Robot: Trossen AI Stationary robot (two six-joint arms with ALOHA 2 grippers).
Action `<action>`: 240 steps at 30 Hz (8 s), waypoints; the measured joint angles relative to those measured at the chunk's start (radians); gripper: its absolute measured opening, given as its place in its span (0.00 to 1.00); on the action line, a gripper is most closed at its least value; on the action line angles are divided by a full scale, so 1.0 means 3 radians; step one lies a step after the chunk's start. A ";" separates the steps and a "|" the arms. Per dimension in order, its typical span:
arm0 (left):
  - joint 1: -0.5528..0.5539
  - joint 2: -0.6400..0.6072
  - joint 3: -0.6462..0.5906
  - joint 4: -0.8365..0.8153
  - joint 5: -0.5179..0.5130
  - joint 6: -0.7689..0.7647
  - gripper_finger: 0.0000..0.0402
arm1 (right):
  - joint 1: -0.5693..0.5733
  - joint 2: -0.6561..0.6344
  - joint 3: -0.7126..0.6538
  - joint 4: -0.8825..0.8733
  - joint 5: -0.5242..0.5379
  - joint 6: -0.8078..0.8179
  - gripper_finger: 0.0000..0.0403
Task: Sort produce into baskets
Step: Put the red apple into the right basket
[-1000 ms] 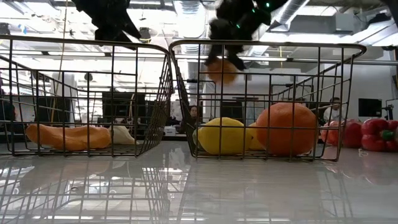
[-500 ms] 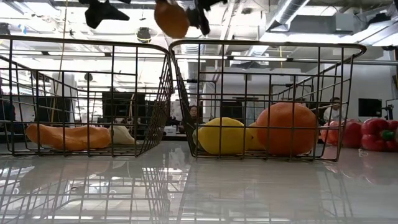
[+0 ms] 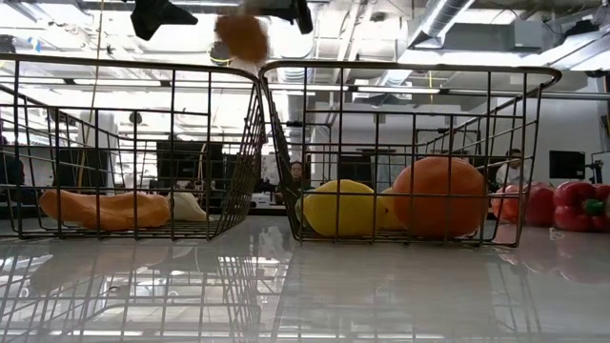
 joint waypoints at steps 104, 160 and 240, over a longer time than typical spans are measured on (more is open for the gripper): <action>0.0000 -0.0001 0.0001 -0.0443 -0.0347 0.0292 0.58 | 0.0070 -0.0280 -0.2771 -0.4307 -0.0689 -0.0455 0.90; 0.0000 -0.0023 0.0001 -0.0455 -0.0345 0.0391 0.58 | -0.0170 -0.0987 -0.2342 -0.4936 -0.0831 -0.0157 0.79; 0.0000 -0.0024 0.0001 -0.0591 0.0273 0.0253 0.58 | -0.0262 -0.1554 -0.1569 -0.0960 -0.0428 0.1591 0.78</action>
